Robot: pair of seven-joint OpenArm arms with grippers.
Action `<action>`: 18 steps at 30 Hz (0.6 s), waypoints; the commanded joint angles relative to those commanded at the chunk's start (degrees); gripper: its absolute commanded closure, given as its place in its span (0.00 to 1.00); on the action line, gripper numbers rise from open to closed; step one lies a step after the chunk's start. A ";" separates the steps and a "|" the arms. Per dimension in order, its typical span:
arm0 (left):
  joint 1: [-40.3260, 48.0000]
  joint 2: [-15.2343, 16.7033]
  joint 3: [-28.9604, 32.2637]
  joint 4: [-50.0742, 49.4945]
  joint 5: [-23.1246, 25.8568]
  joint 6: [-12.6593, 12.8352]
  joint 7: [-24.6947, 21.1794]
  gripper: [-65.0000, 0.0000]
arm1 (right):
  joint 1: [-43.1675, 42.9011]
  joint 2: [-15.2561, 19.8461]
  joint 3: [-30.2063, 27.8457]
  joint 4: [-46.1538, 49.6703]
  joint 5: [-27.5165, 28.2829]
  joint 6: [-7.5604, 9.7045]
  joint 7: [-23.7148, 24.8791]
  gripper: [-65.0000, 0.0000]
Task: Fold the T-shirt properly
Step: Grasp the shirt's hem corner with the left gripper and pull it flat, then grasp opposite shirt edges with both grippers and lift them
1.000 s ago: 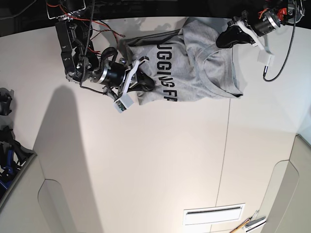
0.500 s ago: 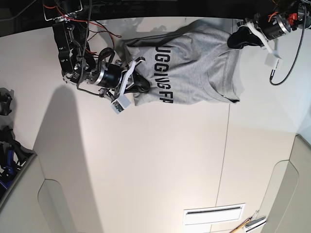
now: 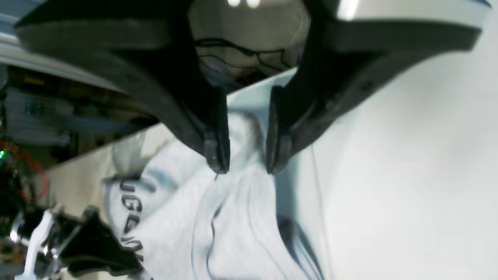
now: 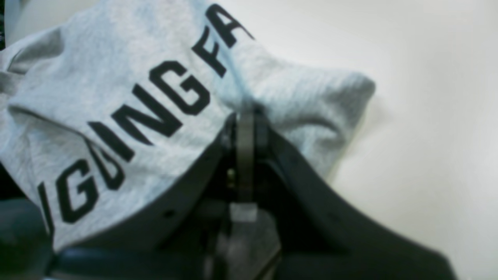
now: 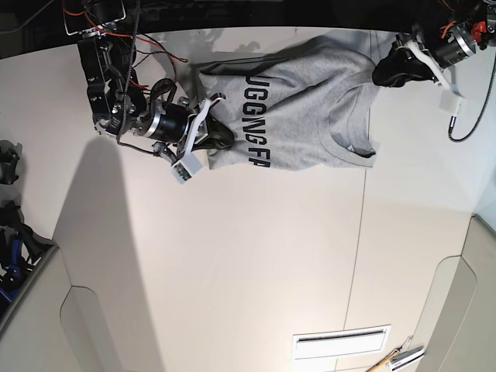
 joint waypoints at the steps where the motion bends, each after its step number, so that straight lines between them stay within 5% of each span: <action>1: 0.00 0.00 -1.16 1.53 -0.46 0.00 0.42 0.70 | -0.04 0.00 0.59 1.42 0.35 0.00 -0.09 1.00; 6: 0.35 0.02 -1.27 8.83 -1.16 0.00 1.07 0.99 | 0.46 -0.02 5.70 9.25 4.42 0.00 -0.37 1.00; 11: 0.42 0.31 10.29 9.29 2.95 0.00 0.76 1.00 | 4.83 -0.07 7.34 9.62 3.98 -0.02 -0.35 1.00; 13: 0.42 0.26 17.20 9.16 7.28 0.00 -1.40 1.00 | 6.45 -0.42 7.34 8.59 4.00 0.00 -0.35 1.00; 18: 0.33 0.28 31.06 7.54 26.86 0.00 -9.75 1.00 | 10.56 -2.34 7.21 2.80 3.52 0.09 0.17 1.00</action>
